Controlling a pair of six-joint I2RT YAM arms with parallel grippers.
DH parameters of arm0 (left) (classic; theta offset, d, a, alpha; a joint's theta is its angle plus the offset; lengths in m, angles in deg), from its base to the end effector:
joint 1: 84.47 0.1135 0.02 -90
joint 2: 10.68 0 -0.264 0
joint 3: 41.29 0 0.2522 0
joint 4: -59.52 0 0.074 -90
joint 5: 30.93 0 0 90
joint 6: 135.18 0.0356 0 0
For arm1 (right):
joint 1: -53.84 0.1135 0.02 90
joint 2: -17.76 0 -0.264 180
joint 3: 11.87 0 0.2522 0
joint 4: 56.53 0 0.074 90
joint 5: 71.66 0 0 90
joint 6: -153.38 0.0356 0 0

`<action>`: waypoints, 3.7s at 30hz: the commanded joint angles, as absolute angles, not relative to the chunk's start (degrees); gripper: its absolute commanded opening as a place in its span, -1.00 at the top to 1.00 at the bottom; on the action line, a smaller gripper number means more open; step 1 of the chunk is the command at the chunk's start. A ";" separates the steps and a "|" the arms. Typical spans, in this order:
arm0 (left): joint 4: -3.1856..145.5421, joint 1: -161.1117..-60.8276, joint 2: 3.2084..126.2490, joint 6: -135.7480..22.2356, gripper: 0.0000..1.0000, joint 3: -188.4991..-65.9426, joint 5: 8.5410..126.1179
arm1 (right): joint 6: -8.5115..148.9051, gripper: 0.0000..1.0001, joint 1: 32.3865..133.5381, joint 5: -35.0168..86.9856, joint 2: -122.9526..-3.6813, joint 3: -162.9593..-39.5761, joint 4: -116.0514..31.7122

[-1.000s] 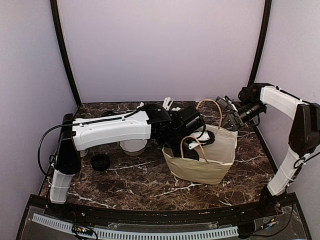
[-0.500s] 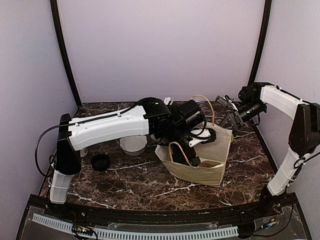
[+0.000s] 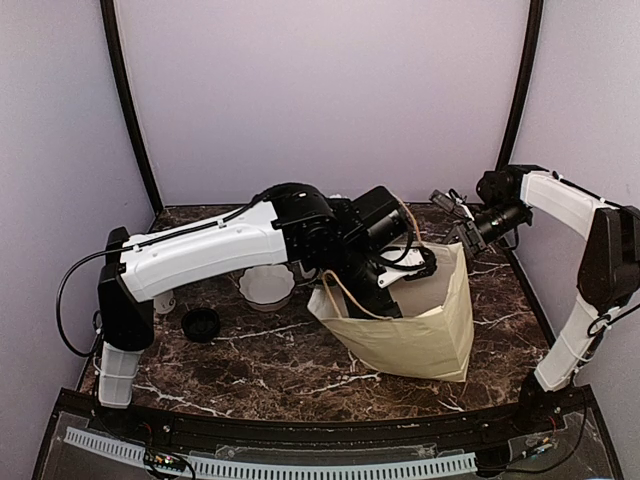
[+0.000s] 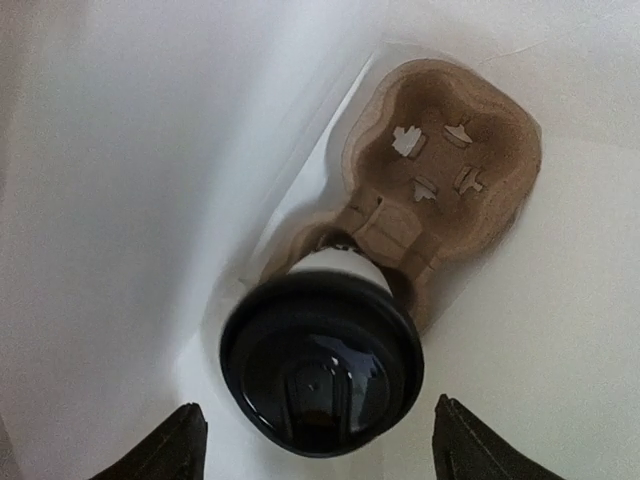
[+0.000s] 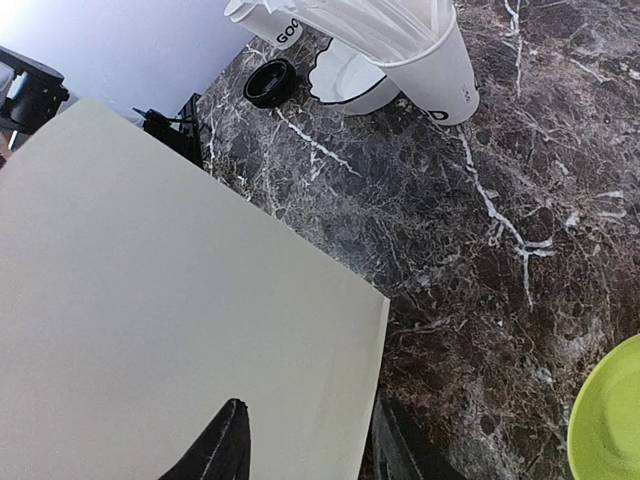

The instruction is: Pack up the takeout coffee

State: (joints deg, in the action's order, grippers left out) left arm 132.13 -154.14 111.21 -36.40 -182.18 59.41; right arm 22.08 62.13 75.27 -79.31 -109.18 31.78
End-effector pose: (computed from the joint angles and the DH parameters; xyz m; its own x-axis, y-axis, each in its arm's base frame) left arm 0.1606 -0.4342 0.3315 -0.1331 0.7985 -0.5871 0.9706 0.2249 0.0858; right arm 0.3003 0.0739 0.2832 -0.6726 -0.4619 -0.5781 -0.7328 0.3075 0.6070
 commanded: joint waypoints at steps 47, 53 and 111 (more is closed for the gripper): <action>131.33 -120.09 78.43 -57.16 -0.90 -159.73 38.79 | 40.08 -0.29 59.92 41.60 -69.94 -119.74 14.29; 133.26 -109.98 85.15 -54.96 -0.91 -157.16 43.33 | 39.12 -0.30 59.92 42.61 -68.57 -116.73 13.88; 136.48 -100.43 110.35 -49.58 -0.59 -169.93 55.67 | 38.27 -0.29 59.90 41.64 -67.89 -113.96 14.45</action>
State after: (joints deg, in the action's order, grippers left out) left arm 135.06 -100.70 110.42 -50.26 -170.75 54.16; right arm 38.43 60.08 42.22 -67.84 -111.78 14.66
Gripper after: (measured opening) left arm 0.804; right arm 0.646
